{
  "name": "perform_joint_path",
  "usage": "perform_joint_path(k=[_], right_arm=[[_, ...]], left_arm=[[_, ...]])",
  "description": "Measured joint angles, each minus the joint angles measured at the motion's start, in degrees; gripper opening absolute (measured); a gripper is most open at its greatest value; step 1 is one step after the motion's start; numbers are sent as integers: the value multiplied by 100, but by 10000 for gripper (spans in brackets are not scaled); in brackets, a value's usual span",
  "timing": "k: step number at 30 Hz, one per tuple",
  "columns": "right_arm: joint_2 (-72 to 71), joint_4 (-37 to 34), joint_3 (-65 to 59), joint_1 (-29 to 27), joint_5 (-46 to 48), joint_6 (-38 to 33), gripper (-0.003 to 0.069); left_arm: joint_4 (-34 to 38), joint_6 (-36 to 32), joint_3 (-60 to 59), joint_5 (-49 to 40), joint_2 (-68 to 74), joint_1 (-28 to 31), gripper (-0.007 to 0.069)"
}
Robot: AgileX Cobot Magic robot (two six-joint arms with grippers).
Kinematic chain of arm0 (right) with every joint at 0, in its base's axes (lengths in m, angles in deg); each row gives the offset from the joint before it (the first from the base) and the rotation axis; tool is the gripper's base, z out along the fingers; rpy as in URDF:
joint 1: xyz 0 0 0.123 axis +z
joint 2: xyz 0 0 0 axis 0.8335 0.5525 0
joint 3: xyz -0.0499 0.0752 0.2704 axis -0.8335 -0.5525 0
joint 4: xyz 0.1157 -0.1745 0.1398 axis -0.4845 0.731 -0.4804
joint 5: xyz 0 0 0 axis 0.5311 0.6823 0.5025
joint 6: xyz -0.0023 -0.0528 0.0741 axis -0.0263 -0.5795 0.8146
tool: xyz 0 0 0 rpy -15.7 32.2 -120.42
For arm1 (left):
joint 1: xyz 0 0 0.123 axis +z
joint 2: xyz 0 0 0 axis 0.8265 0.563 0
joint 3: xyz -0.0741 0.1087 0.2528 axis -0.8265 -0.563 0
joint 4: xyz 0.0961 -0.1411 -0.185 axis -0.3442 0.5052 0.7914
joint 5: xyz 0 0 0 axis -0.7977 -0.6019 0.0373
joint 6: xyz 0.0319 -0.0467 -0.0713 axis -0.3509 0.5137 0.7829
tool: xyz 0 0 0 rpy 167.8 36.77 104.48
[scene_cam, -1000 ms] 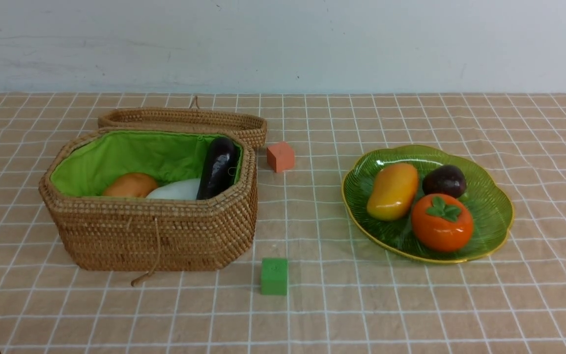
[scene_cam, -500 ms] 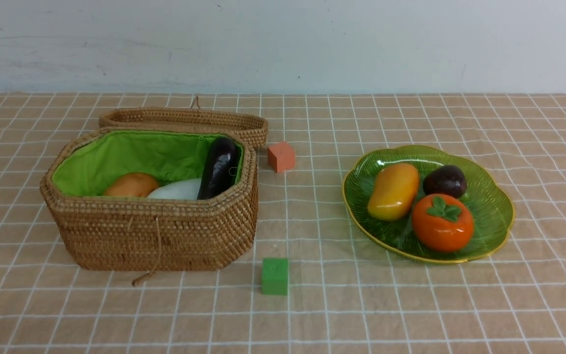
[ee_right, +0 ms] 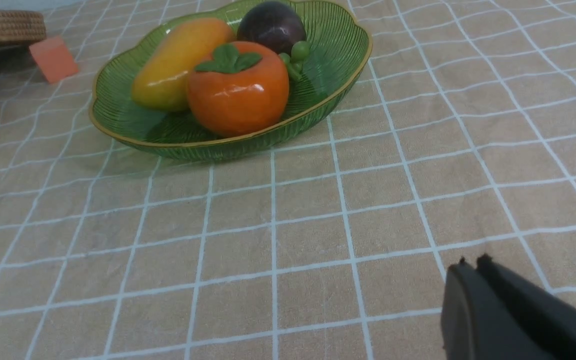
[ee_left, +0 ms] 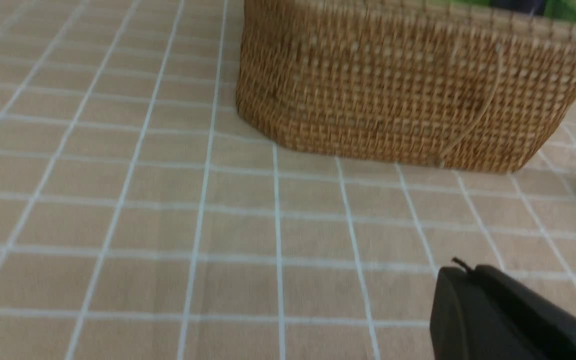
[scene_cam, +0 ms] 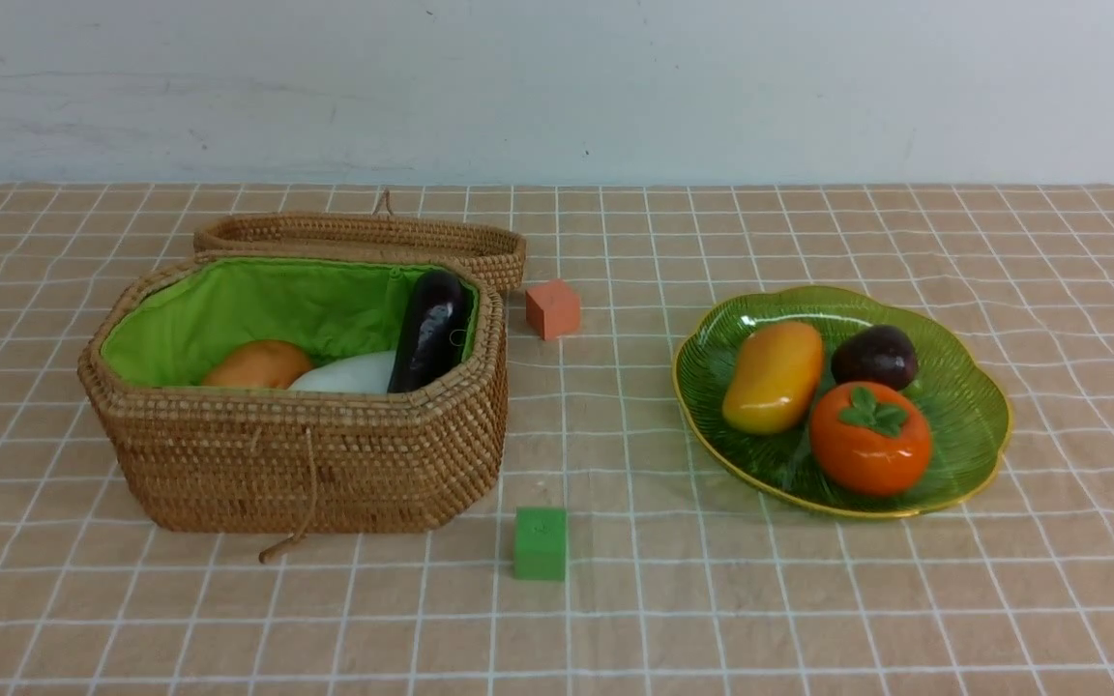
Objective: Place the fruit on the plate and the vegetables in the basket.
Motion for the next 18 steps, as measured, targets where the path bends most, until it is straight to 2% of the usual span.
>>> perform_joint_path(k=[7,18], right_arm=[[0,0,0,0,0,0,20],[0,0,0,0,0,0,24]], left_arm=[[-238,965,-27,23,0,0,-13],[-505,1133,-27,35,0,0,-13]])
